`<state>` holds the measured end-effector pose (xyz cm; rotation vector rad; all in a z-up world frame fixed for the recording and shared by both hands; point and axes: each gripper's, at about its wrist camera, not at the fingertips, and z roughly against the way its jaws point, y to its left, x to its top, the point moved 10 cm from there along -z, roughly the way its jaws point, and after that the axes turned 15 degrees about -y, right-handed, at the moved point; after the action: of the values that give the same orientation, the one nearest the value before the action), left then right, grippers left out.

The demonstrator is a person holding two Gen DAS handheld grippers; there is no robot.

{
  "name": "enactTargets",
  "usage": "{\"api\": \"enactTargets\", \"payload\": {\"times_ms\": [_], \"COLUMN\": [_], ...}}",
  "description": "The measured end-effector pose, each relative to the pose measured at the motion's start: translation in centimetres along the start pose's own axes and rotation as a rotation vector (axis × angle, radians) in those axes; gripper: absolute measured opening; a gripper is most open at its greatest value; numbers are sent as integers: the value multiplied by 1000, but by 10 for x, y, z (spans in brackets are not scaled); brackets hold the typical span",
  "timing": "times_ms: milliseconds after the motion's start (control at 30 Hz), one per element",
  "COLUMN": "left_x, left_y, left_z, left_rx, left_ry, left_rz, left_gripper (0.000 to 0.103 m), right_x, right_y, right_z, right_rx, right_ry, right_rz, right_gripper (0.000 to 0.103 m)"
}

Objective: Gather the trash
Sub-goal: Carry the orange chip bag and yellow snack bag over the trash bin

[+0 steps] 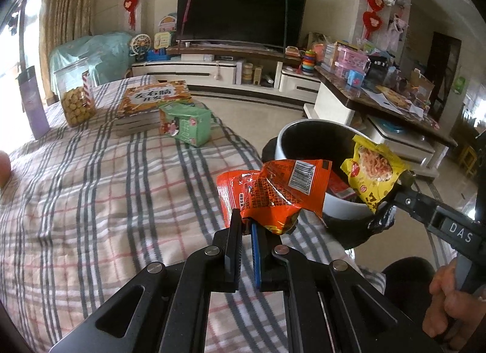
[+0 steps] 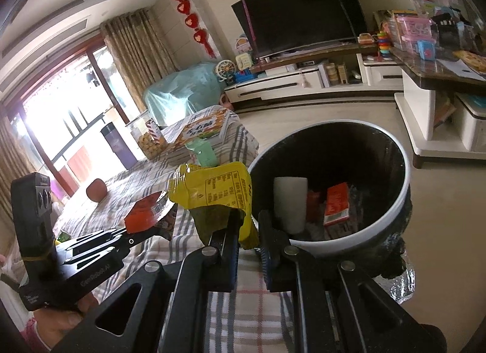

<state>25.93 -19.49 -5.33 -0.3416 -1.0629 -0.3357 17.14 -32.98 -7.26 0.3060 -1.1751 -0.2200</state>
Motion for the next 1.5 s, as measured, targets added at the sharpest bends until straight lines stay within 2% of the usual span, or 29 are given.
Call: {"api": "enactTargets", "payload": {"times_ms": [833,1500], "left_x": [9,12], "left_y": [-38,-54], "left_z": [-15,-30], "left_rx": [-55,-74], "left_ry": [-4,3], "left_rz": [-38,-63], "left_gripper": [4,4], "right_x": [6,16], "right_y": [-30,-46], "right_z": [12,13], "right_rx": [-50,-78], "right_ry": [-19,-28], "right_rz": [-22,-25], "right_gripper": [12,12]}}
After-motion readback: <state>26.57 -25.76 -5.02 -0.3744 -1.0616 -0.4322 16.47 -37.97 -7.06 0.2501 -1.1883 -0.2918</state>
